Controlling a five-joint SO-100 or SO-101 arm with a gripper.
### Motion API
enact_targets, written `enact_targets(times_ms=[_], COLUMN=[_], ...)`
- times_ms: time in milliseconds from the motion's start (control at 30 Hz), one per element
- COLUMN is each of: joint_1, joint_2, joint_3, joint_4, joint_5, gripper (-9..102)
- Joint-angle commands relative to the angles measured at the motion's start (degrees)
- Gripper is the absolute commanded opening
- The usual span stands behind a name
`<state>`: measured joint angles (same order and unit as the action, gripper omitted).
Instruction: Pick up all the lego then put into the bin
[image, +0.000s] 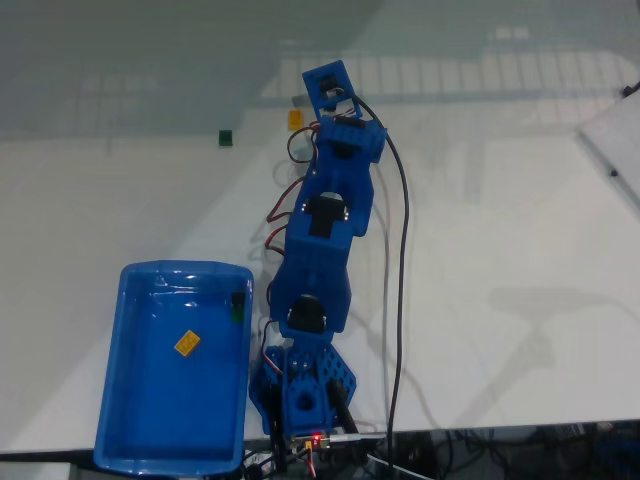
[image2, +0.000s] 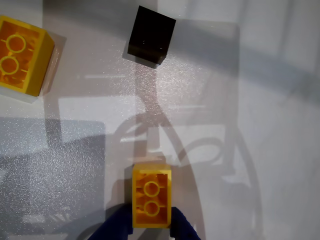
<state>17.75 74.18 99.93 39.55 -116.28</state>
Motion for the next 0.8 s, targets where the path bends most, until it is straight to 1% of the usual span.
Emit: enact_targets(times_ms=[0,100,200,500,633,767], joint_1=[-0.5,-1.9,-4.0,-14.5,-21.5,-32.3], joint_2=[0.0,1.2,4.8,27.1,38.7,52.2], joint_3=[0.4,0.4,0.4,0.4,0.5,4.0], joint_4=[0.6,1.0,1.0,1.4,9.0,16.0], joint_5=[0.9,3.0,7.7,32.3,38.8,43.9], gripper=[1,1,1,1,1,1])
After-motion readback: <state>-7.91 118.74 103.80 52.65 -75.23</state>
